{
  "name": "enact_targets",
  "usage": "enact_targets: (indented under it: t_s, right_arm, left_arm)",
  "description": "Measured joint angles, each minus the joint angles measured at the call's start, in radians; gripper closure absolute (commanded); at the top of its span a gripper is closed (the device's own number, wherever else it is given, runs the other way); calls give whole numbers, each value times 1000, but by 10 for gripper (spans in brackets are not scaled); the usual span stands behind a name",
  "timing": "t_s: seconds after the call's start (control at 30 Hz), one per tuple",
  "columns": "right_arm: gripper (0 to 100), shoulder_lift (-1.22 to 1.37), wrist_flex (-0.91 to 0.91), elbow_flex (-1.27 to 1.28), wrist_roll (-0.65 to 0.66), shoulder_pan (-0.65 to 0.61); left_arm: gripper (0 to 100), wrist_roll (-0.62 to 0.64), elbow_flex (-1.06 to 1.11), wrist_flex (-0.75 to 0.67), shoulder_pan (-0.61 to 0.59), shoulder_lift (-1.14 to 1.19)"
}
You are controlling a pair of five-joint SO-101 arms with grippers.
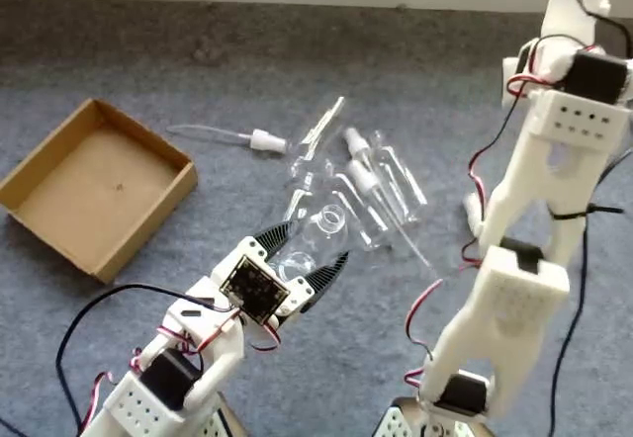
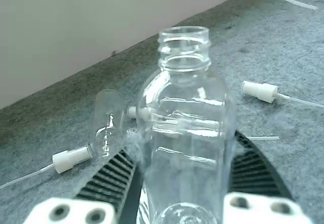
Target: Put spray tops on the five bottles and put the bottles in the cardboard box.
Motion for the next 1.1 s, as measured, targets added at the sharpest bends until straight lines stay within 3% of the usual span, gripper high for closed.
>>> enact_targets:
  t_s: [0.23,0.4,0.73,0.83,0.97,1.1]
  right_arm:
    - [911,-367,0,390,-3,-124]
    - [911,-623,0,588,-103,-235]
    - [910,-896,0,850,-192,-324]
    - [910,-948,0,859,-193,-327]
    - [910,-1033,0,859,-204,-330]
    - [910,-1126,-37,864,-321,-330]
  left_arm:
    - [912,0,-11,51,0,0]
    - [912,0,-71,141,0,0]
    - [912,158,-94,140,0,0]
    - [912,227,-87,69,5,0]
    - [912,344,-5,-129,66,5]
    - [912,388,-2,-244,160,2]
